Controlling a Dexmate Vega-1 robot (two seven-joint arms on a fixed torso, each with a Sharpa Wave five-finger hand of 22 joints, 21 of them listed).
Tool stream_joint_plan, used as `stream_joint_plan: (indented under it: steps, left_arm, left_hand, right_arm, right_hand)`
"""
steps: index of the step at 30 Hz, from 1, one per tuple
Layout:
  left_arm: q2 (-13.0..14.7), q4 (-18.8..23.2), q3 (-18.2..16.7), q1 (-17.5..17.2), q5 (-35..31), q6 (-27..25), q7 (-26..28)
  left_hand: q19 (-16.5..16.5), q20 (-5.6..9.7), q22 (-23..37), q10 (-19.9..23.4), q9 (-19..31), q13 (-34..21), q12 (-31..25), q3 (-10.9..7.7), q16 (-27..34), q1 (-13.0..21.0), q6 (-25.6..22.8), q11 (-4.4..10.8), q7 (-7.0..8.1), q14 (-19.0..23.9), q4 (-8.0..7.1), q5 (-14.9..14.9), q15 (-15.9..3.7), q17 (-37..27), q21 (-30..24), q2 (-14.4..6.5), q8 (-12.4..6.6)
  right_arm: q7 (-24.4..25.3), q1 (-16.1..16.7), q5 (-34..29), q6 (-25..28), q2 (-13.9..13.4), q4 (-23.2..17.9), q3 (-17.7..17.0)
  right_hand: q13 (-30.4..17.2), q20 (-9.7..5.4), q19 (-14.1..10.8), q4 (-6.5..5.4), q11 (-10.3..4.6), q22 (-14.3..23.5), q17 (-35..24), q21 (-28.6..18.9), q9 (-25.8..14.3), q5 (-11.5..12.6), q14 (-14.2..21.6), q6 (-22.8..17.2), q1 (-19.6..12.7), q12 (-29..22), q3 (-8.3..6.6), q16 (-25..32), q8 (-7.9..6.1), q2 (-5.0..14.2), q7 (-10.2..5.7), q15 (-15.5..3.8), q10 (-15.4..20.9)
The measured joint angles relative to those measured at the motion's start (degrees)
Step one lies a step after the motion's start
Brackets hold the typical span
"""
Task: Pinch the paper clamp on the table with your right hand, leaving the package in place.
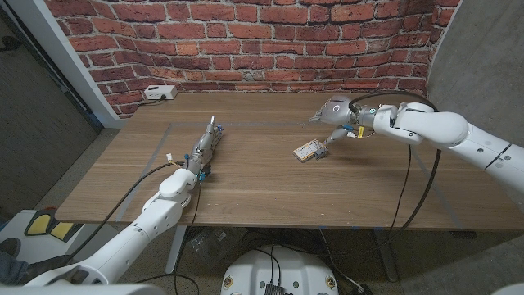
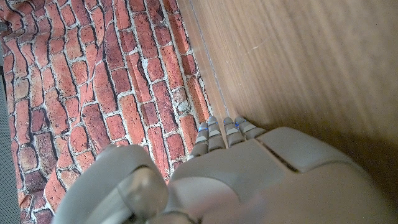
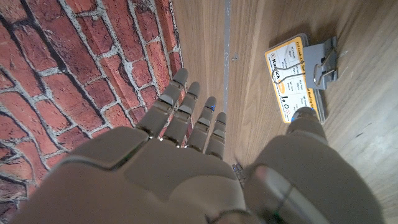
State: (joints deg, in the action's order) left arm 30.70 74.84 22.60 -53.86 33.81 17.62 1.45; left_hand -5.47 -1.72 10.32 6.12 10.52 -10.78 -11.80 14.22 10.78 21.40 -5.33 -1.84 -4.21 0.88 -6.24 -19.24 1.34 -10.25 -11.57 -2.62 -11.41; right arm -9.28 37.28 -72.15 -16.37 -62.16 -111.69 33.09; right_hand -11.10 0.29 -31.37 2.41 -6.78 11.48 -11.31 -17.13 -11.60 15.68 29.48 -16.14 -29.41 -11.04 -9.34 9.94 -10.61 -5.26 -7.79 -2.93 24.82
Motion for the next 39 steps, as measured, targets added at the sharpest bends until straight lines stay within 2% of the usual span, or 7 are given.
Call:
stream_joint_plan:
  steps: [2,4,6,10,18,33,39]
  left_arm:
    - [0.1,0.1,0.0,0.0,-0.1,0.0,0.0]
    - [0.4,0.3,-0.1,0.0,-0.2,-0.1,0.1]
    - [0.5,0.5,-0.2,0.0,-0.3,-0.1,0.2]
    - [1.0,1.1,-0.4,0.0,-0.6,-0.2,0.5]
    - [2.4,3.0,-1.0,-0.5,-1.3,-0.2,1.1]
    - [4.1,6.1,-1.8,-1.3,-2.6,0.0,1.8]
    - [4.6,7.1,-2.1,-1.6,-3.2,0.3,2.1]
  left_hand:
    - [1.0,2.55,0.0,0.3,0.0,0.0,0.0,0.16,0.0,0.0,-0.2,-0.34,-0.11,0.1,-0.16,0.0,0.13,0.0,-0.2,0.0,0.00]
    - [1.7,3.35,0.0,0.7,0.0,0.0,0.0,0.41,0.0,0.2,-0.8,-0.72,-0.36,0.5,-0.06,0.0,0.45,0.0,-0.3,-0.2,0.00]
    - [2.0,3.58,0.0,0.7,0.0,0.0,0.0,0.47,0.0,-0.1,-0.9,-0.73,-0.51,0.5,0.00,0.0,0.52,0.0,-0.3,-0.4,0.00]
    - [2.0,3.58,0.0,0.7,0.0,0.0,0.0,0.47,0.0,0.1,-0.9,-0.73,-0.51,0.5,0.00,0.0,0.52,0.0,-0.3,-1.1,0.00]
    - [1.7,3.35,0.0,0.7,0.0,0.0,0.0,0.46,0.0,0.1,-0.9,-0.73,-0.51,0.5,0.00,0.0,0.52,0.0,-0.3,-1.1,0.00]
    - [1.4,2.51,0.0,0.9,0.0,0.0,0.0,0.78,0.0,0.7,-0.9,-0.50,-0.51,0.7,0.00,0.0,0.30,0.0,-0.3,-0.5,0.00]
    - [1.6,2.30,0.0,0.9,0.0,0.0,0.0,0.78,0.0,0.1,-0.9,-0.50,-0.51,0.7,0.00,0.0,0.30,0.0,-0.3,-1.1,0.00]
  right_arm:
    - [0.4,0.8,0.8,1.3,0.1,-0.2,-0.6]
    - [1.0,1.8,2.0,3.1,0.4,-0.4,-1.4]
    - [1.3,2.6,2.8,4.1,0.6,-0.5,-2.1]
    - [2.6,4.7,6.1,7.0,1.2,-0.8,-3.8]
    - [7.0,8.3,12.5,12.5,2.8,-1.1,-6.2]
    - [13.9,13.3,21.4,19.7,6.6,-2.0,-8.4]
    - [17.8,15.1,26.8,21.5,9.1,-1.5,-9.2]
  right_hand:
    - [0.0,0.00,0.0,-0.24,0.00,0.0,0.0,0.0,0.0,0.0,-0.3,0.0,0.3,0.0,0.10,0.0,0.00,0.29,0.00,0.26,0.0]
    - [0.0,0.00,0.0,-0.31,0.02,0.0,-0.1,0.0,0.0,0.0,-0.3,0.0,0.6,0.0,0.17,0.0,-0.01,0.16,0.00,0.28,0.0]
    - [0.0,0.00,0.0,-0.97,0.31,0.0,-0.3,0.0,0.0,0.0,-0.5,-0.5,2.0,-0.2,0.51,0.0,-0.67,0.44,-0.05,0.08,-0.3]
    - [0.0,0.33,0.3,-1.58,0.31,0.0,-0.3,0.0,0.0,0.0,-0.5,-3.1,3.0,-0.6,0.82,0.2,-1.70,1.06,-0.25,0.08,-0.3]
    - [0.0,0.33,0.3,-1.72,0.83,0.0,-0.2,0.5,-0.3,0.0,-0.5,-3.7,3.8,-1.1,0.96,0.5,-1.70,1.36,-0.07,0.08,0.2]
    - [-0.3,0.32,0.3,-2.03,1.13,0.0,-0.1,0.5,-0.3,0.0,-1.6,-4.3,4.0,-1.1,0.65,0.4,-1.70,1.58,0.54,0.19,0.5]
    - [-0.3,0.32,0.3,-2.03,1.99,0.0,-0.1,0.5,-0.2,0.0,-1.6,-6.4,4.2,-1.1,0.65,0.4,-2.76,1.79,0.90,0.19,0.8]
